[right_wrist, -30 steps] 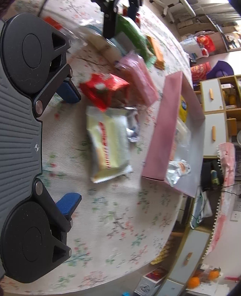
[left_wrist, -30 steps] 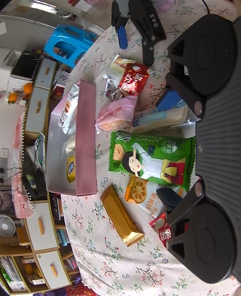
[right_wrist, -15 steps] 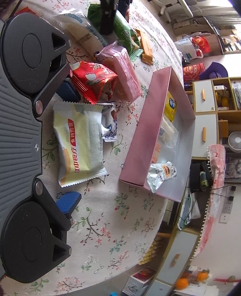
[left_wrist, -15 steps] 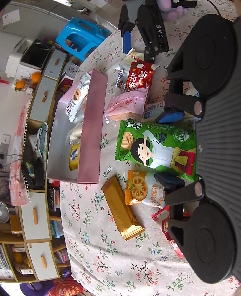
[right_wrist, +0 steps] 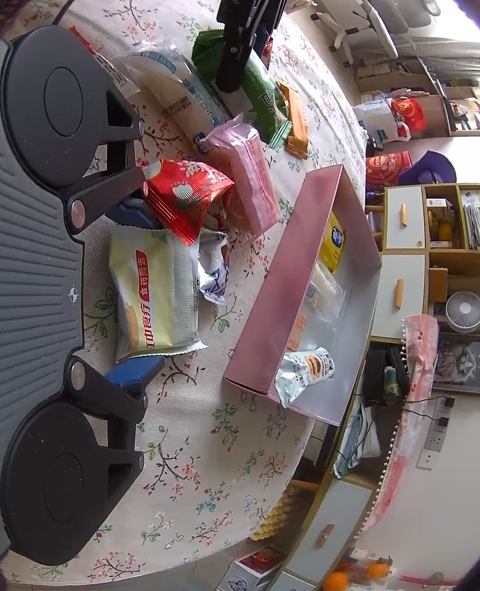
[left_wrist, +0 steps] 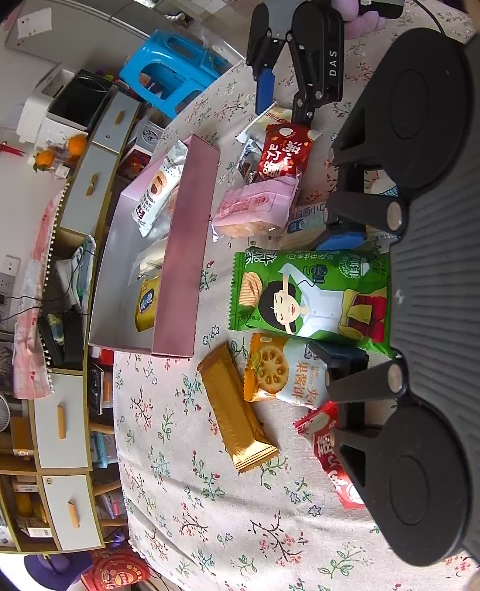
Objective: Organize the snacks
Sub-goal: 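Grasp green snack bag with left gripper while right gripper grasps cream bread packet, then carry both held packets over the pink box and open both grippers, then withdraw both open grippers from the box toward the snack pile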
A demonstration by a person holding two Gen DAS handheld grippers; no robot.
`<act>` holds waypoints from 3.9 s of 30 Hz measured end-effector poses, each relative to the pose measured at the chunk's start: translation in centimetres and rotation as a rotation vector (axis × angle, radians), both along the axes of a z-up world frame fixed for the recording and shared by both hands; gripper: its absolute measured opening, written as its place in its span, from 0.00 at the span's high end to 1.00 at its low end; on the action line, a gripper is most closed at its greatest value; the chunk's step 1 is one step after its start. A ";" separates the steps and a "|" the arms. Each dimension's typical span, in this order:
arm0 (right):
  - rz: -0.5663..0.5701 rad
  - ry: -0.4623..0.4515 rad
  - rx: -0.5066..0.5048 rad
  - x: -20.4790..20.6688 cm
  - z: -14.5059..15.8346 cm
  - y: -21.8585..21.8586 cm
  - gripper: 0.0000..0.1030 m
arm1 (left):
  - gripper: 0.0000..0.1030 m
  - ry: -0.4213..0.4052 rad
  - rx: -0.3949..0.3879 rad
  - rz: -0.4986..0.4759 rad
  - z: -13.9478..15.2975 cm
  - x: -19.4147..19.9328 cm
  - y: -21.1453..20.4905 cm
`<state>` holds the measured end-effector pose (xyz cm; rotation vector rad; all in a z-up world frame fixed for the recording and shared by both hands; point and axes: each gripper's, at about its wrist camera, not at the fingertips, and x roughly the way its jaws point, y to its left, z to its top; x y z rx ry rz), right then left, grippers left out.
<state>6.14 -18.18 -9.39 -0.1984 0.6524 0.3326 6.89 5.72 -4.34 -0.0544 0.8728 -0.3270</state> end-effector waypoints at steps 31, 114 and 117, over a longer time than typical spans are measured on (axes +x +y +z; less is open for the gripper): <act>-0.088 0.016 0.145 0.2 4.7 -1.1 0.32 | 0.59 -0.061 -0.115 0.060 3.9 1.3 -0.1; -0.081 0.029 0.309 7.6 11.2 -0.3 0.09 | 0.02 -0.154 -0.053 0.067 6.6 11.6 -4.5; -0.078 0.024 0.298 6.2 11.6 -0.2 0.09 | 0.01 -0.143 -0.069 0.066 7.0 10.6 -4.0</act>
